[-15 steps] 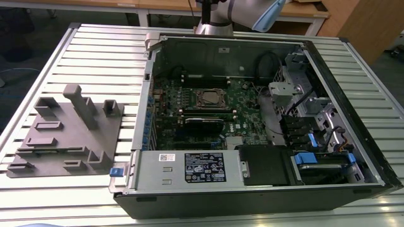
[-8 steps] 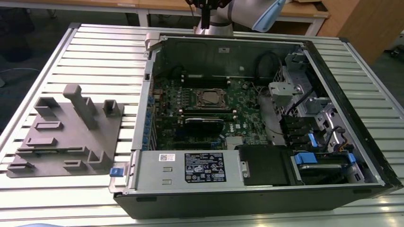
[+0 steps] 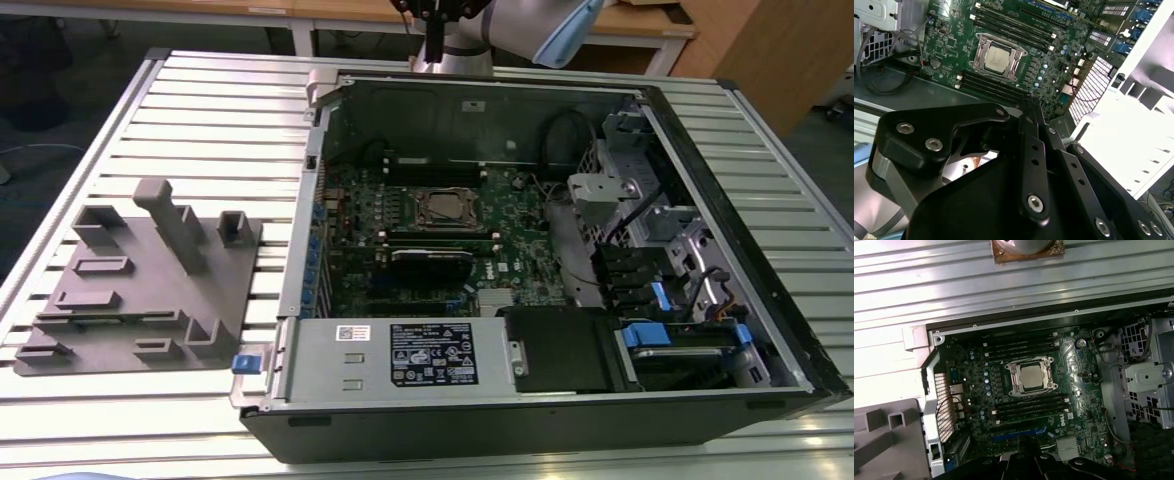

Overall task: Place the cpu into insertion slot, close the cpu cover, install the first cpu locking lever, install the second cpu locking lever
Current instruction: 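Install the second cpu locking lever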

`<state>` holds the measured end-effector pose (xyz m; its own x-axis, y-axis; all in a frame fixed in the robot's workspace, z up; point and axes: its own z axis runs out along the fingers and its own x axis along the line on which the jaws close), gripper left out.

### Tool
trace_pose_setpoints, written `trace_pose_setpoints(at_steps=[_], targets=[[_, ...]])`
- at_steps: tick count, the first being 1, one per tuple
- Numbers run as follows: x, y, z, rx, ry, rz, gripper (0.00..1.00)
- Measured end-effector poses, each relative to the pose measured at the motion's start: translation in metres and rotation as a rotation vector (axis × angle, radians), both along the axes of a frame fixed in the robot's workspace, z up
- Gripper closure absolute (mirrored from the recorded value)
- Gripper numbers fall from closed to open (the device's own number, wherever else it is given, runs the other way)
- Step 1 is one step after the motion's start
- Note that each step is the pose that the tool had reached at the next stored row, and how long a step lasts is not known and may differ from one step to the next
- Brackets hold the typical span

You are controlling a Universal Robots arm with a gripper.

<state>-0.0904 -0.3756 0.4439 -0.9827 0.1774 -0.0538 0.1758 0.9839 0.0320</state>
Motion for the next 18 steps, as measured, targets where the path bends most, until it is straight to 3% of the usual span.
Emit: trace_pose_setpoints(at_steps=[9,18], targets=[[0.0,0.0,-0.0017,0.0001,0.0014,0.0,0.89],[0.0,0.0,-0.0172,0.0,0.0075,0.0,0.89]])
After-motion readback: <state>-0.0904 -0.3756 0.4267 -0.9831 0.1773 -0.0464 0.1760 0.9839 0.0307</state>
